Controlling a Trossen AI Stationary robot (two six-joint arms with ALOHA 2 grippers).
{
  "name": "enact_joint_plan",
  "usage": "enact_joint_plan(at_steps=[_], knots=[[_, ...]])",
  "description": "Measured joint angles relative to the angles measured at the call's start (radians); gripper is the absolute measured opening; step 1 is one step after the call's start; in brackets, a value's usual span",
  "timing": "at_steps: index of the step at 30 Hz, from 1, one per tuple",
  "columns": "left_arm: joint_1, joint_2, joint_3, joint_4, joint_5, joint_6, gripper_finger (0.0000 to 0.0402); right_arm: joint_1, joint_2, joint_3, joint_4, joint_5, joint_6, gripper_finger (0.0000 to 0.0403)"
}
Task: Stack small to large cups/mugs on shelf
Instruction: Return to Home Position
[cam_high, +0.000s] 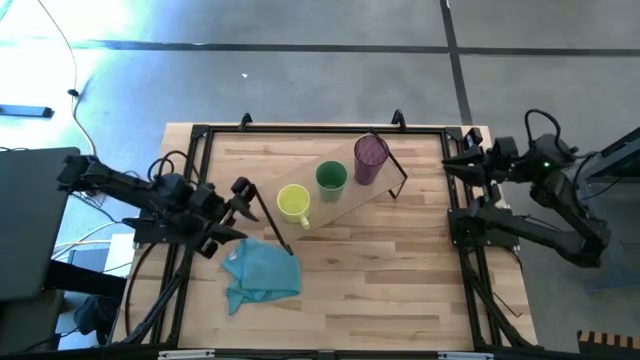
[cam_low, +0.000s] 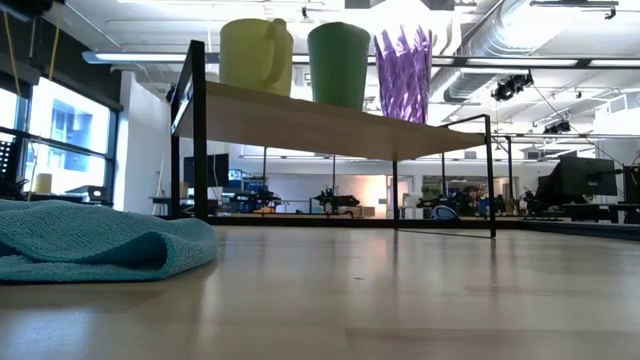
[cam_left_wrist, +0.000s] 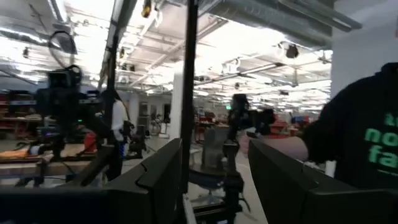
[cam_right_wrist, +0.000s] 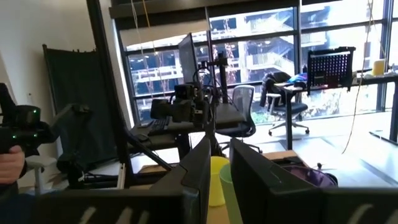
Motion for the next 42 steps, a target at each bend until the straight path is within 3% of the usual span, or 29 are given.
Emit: enact_joint_plan(at_steps=[9,18,23,27,34,42], knots=[[0.240,-0.015,-0.138,0.180,0.110,-0.116,0.0172,0.023,0.051,-0.001,0.000,-0.004,-0.099,0.0053],[0.484,-0.072,-0.239,0.175,0.207,-0.210,0.0172,0.078,0.020,-0.094,-0.003,-0.007,-0.201,0.0053],[0.609,-0.172,-0.284,0.155,0.309,-0.246,0.0172,0.073,-0.026,-0.126,-0.043,-0.001,-0.253,0.0053],[0.682,-0.285,-0.317,0.048,0.351,-0.267,0.0172,0.042,-0.088,-0.126,-0.131,0.023,-0.290,0.0053],[0.595,-0.459,-0.321,-0.173,0.169,-0.233,0.0172,0.012,-0.197,-0.126,-0.187,0.056,-0.290,0.0053],[0.376,-0.489,-0.321,-0.269,-0.067,-0.123,0.0172,0.012,-0.224,-0.177,-0.232,0.048,-0.255,0.0053]])
